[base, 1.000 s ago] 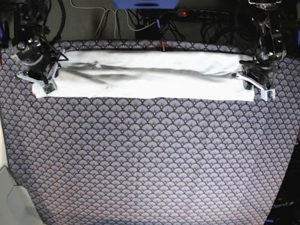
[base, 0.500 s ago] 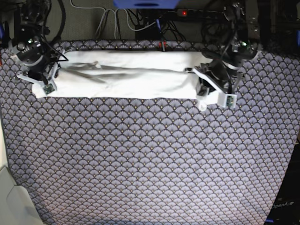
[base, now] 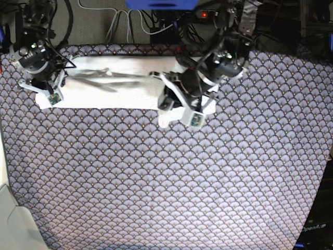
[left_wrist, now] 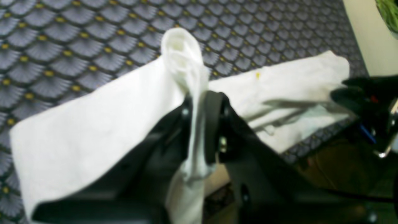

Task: Fold the T-shirt properly
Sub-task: 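Fold the strip end with the left gripper toward the strip's middle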

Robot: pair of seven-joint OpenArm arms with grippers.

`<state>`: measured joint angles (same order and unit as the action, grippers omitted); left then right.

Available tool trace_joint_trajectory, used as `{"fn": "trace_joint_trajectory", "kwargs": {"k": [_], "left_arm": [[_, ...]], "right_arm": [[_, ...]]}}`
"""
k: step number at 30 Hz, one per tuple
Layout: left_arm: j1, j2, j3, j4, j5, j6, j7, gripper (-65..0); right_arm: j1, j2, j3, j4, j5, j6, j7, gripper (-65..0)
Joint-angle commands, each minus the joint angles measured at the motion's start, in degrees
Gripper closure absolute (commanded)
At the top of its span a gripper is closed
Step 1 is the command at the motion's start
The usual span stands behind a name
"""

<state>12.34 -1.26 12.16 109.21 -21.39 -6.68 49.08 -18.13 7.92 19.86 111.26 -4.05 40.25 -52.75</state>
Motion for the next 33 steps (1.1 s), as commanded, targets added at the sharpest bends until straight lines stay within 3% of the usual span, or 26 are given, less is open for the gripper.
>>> {"fn": "trace_joint_trajectory", "kwargs": {"k": [1,29,31,33], "left_arm": [[-1.13,0.6,0.8,0.37,-0.81,-0.31,-1.21,-0.4],[-3.85,5.34,1.86,-5.08,-0.9,-0.31,-1.74,-0.8],[-3.85,5.34,2.03,-5.08,-0.9,-0.31,-1.65,-5.2],[-3.85,5.08,3.09,-5.08,-0.9,-0.31,-1.65,-13.8]], "right_arm": [[0.15,0.65,0.23,0.96,0.14,-0.25,0.58,-18.1],[-0.9,1.0,0.23,0.96,0.14,-0.25,0.66,-18.1],[-0.9,1.0,0.23,0.96,0.14,-0.25,0.66,-18.1],[-0.9,1.62,0.23,0.96,0.14,-0.25,0.58,-18.1]]}}
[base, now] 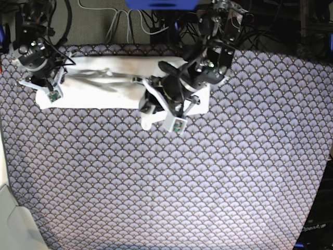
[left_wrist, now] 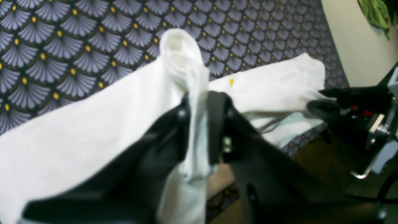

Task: Fold the T-shirt properly

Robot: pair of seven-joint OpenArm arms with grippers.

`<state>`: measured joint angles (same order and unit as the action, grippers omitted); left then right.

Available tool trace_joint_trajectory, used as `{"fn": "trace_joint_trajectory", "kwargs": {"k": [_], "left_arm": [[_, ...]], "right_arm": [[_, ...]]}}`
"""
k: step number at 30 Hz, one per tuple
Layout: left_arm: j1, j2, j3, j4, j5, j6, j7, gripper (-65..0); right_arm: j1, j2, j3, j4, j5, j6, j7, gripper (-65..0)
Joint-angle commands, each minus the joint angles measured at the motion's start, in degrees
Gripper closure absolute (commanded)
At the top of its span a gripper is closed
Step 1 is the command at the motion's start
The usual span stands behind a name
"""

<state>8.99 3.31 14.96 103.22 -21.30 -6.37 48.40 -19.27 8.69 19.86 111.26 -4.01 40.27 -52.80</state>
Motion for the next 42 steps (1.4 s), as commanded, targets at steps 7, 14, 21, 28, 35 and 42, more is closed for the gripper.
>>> {"fn": "trace_joint_trajectory", "kwargs": {"k": [7,14,21,28,35,42], "left_arm": [[-0.33,0.42,0.99,1.53,-1.6,-1.06,-1.06,-37.0],[-0.07,-1.33,-1.91,5.48,-1.51,-0.71,-0.53,-23.2],[3.45,-6.96,-12.19,3.37,-1.51,-0.62,-0.45,-2.5],[3.88,-9.16,-14.13,-0.05,-1.51,-0.79,-0.62,-0.4],[3.97,-9.16,-14.13,-1.99,-1.34,-1.06,-0.97,-0.4],[3.97,-9.33,-14.13,-1.9,-1.07,-1.15,-0.53,-0.4]], "right_arm": [[0.23,1.03,0.23,0.96,0.1,-0.27,0.71,-18.1],[0.32,1.03,0.23,0.96,0.1,-0.27,0.71,-18.1],[0.76,1.11,0.49,1.31,0.1,-0.27,0.71,-18.1],[0.94,2.26,0.67,1.48,0.36,-0.27,0.44,-18.3],[0.94,2.34,0.67,1.48,0.19,-0.27,0.36,-18.3],[1.9,2.26,0.76,1.57,0.45,-0.27,0.36,-26.0]]}}
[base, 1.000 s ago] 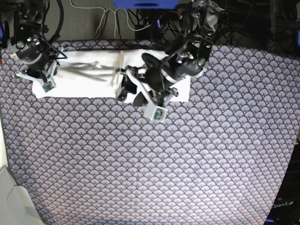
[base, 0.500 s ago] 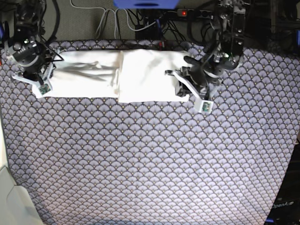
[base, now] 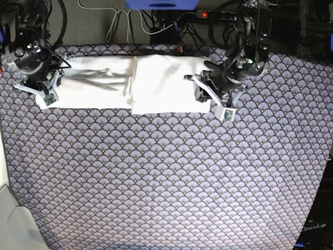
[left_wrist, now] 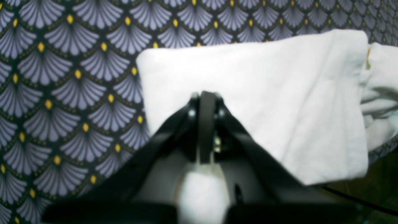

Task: Fold the T-shirt properly

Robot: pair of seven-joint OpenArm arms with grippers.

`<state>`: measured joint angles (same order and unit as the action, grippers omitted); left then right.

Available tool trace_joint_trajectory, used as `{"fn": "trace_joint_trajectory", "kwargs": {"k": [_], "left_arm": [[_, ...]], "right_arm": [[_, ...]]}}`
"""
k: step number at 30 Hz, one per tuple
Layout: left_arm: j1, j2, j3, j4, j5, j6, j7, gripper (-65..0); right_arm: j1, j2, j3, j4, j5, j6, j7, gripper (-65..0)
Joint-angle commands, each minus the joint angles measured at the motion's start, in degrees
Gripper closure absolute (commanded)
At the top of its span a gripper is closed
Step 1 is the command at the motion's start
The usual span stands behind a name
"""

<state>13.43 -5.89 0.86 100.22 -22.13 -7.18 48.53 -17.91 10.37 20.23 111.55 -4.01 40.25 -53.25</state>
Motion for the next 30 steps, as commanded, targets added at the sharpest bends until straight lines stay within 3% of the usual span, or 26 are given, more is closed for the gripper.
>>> {"fn": "trace_joint_trajectory", "kwargs": {"k": [1,4,9,14,19,30], "left_arm": [[-0.46,-0.13,-0.03,1.09,-0.24,-0.34,-0.67,-0.4],[-0.46,-1.36,0.15,1.45,-0.6,-0.34,-0.67,-0.4],[0.15,-3.47,-0.03,1.71,-0.68,-0.25,-0.58,-0.4],[0.85,-4.62,-0.03,1.8,-0.68,-0.25,-0.58,-0.4],[0.94,-4.62,-0.03,1.8,-0.68,-0.25,-0.58,-0.4],[0.94,-4.35,-0.03,1.8,-0.68,-0.34,-0.58,-0.4]], "right_arm": [[0.9,0.49,0.47,1.29,0.45,-0.25,0.81,-28.0],[3.54,-0.74,3.29,1.2,0.45,-0.25,-1.56,-32.4],[10.57,-2.5,10.32,0.76,0.8,-0.25,-9.73,-32.7],[11.19,-2.59,12.25,0.76,7.4,-0.25,-13.78,-32.7],[10.13,-2.59,12.34,0.76,11.53,-0.25,-15.01,-32.7],[10.4,-2.42,12.25,-5.92,11.62,-0.25,-14.13,-32.8]]}}
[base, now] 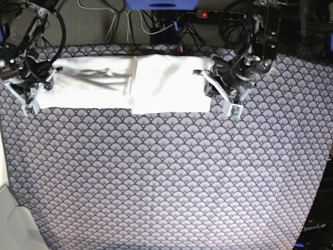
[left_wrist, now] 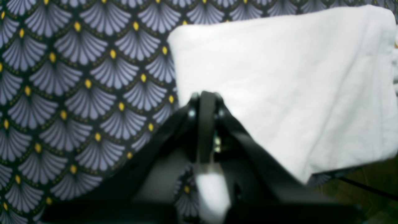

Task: Fold the T-shirt properly

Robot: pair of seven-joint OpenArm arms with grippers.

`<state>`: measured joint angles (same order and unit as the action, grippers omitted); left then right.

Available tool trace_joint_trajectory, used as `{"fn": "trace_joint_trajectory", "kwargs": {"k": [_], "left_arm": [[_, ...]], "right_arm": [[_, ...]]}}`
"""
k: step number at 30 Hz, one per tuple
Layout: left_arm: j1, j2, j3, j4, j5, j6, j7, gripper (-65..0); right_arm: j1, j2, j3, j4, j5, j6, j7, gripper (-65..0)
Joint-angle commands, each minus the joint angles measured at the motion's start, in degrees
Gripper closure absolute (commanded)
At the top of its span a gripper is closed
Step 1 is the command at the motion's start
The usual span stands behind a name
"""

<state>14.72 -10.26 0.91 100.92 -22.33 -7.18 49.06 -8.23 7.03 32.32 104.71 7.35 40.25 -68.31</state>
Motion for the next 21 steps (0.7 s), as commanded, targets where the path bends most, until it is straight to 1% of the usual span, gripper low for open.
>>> {"fn": "trace_joint_trajectory", "kwargs": {"k": [1,4,7,14,21], "left_arm": [[-0.35,0.02,-0.07,1.1,-0.49,-0.34,-1.1,-0.4],[-0.35,-0.07,-0.07,1.1,-0.49,-0.34,-1.1,-0.4],[0.44,-0.07,-0.16,1.1,-0.49,-0.34,-1.28,-0.4],[0.44,0.02,-0.16,1.1,-0.57,-0.34,-1.19,-0.4],[0.44,0.02,-0.16,1.1,-0.57,-0.34,-1.19,-0.4]], "right_arm": [[0.71,0.93,0.17,0.31,0.25,-0.25,1.9,-32.8],[0.27,0.93,0.26,-2.07,0.16,-0.25,4.97,-32.8],[0.19,1.72,0.26,-5.32,0.07,-0.25,6.2,-32.8],[0.8,3.13,0.26,-9.37,0.16,-0.25,7.35,-32.8],[0.62,2.86,0.26,-9.45,0.16,-0.25,7.17,-32.8]]}}
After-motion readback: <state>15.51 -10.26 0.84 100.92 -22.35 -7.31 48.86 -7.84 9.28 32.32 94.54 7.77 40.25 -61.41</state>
